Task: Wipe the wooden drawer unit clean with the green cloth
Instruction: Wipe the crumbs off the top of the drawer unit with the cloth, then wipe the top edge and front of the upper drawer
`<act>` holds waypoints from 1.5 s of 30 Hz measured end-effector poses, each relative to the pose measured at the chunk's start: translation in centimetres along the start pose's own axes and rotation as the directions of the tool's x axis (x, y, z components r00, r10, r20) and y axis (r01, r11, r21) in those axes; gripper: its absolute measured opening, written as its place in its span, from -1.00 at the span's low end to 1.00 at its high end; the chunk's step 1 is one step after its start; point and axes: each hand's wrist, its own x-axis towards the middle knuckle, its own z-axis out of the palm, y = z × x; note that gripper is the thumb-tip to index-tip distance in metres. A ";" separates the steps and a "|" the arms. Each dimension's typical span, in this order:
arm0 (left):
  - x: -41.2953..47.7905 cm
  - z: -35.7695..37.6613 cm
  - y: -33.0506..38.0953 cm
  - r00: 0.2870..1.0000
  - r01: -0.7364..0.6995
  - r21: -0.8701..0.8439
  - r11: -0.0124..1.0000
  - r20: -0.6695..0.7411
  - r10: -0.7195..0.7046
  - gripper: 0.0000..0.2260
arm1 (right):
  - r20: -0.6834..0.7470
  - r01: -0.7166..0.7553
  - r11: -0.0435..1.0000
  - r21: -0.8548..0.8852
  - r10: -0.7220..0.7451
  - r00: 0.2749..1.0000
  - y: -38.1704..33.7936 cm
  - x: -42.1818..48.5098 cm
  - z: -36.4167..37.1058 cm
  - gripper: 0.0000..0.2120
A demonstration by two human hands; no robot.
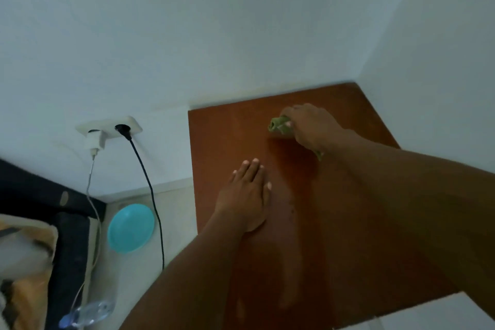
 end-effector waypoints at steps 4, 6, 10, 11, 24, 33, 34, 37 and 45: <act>4.1 -1.6 -1.3 0.998 -0.048 0.009 0.999 -0.040 0.048 -0.49 | -0.074 -0.026 0.999 0.019 0.027 0.997 1.1 5.6 0.4 -0.63; 5.3 -1.6 -2.1 0.994 -0.073 -0.008 0.997 -0.081 0.072 -0.50 | -0.052 -0.017 0.998 0.063 0.021 0.998 1.6 7.4 1.1 -0.65; 5.2 -0.3 -3.0 0.984 -0.109 -0.040 0.993 -0.147 0.102 -0.50 | 0.146 -0.053 0.993 0.103 0.037 0.989 2.3 9.1 3.8 -0.55; 5.2 0.0 -3.0 0.981 -0.116 -0.038 0.993 -0.159 0.108 -0.49 | 0.175 -0.065 0.992 0.105 0.046 0.984 2.5 8.9 4.7 -0.53; 3.4 0.6 -0.9 0.996 -0.002 -0.057 0.998 -0.093 -0.003 -0.45 | 0.039 -0.108 0.991 0.084 0.105 0.994 2.1 -2.6 9.0 -0.45; -5.3 4.8 2.7 0.996 0.025 -0.041 0.999 -0.083 -0.028 -0.43 | 0.041 -0.156 0.983 0.098 0.153 0.987 1.3 -14.6 10.3 -0.41; -6.3 5.5 3.1 0.996 0.026 -0.049 0.998 -0.085 -0.030 -0.43 | 0.043 -0.159 0.982 0.100 0.155 0.987 1.0 -16.0 10.5 -0.41; -10.1 7.6 4.6 0.993 0.039 -0.046 0.998 -0.106 -0.044 -0.38 | 0.028 -0.162 0.979 0.125 0.160 0.987 0.3 -20.9 11.2 -0.42; -22.2 12.8 8.3 0.990 0.071 -0.068 0.995 -0.121 -0.078 -0.33 | -0.136 -0.121 0.942 0.313 0.171 0.976 -3.1 -32.9 12.6 -0.53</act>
